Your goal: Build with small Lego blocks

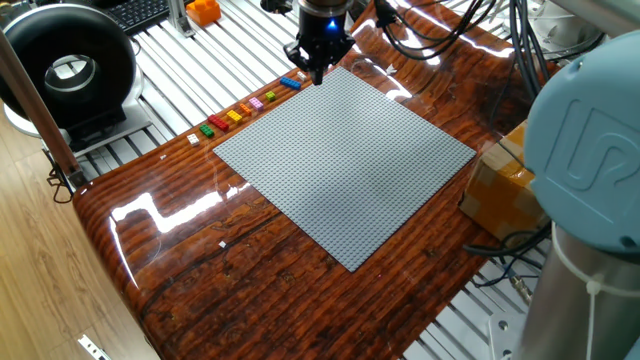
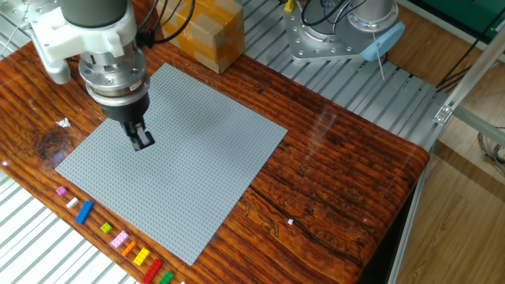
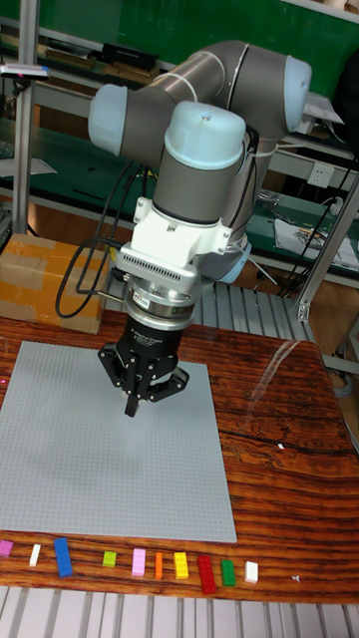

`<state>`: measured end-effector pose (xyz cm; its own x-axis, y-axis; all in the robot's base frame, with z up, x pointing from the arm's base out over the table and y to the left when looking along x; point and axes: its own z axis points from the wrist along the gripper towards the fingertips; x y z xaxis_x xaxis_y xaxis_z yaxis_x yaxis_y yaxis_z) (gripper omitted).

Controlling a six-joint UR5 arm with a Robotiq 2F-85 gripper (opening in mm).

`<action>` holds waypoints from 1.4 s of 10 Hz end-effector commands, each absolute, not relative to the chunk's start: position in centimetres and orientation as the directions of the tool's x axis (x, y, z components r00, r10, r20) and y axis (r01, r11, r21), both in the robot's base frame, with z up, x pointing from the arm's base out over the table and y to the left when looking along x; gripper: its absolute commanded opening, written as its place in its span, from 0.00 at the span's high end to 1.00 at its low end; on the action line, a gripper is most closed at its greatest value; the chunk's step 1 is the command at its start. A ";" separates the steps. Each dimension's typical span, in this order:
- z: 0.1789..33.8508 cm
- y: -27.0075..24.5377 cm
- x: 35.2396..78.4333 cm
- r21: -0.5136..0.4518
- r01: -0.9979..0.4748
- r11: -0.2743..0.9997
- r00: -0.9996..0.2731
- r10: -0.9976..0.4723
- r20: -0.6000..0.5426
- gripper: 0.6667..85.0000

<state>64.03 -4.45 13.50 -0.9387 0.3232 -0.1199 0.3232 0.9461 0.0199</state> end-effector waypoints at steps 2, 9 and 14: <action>13.8 -4.7 65.2 0.018 0.265 0.964 -0.950 0.265 -0.165 1.00; 12.2 -8.9 68.9 -0.057 0.106 0.993 -0.984 0.096 -0.149 1.00; 10.5 -8.2 71.4 -0.057 0.103 0.993 -0.980 0.092 -0.178 1.00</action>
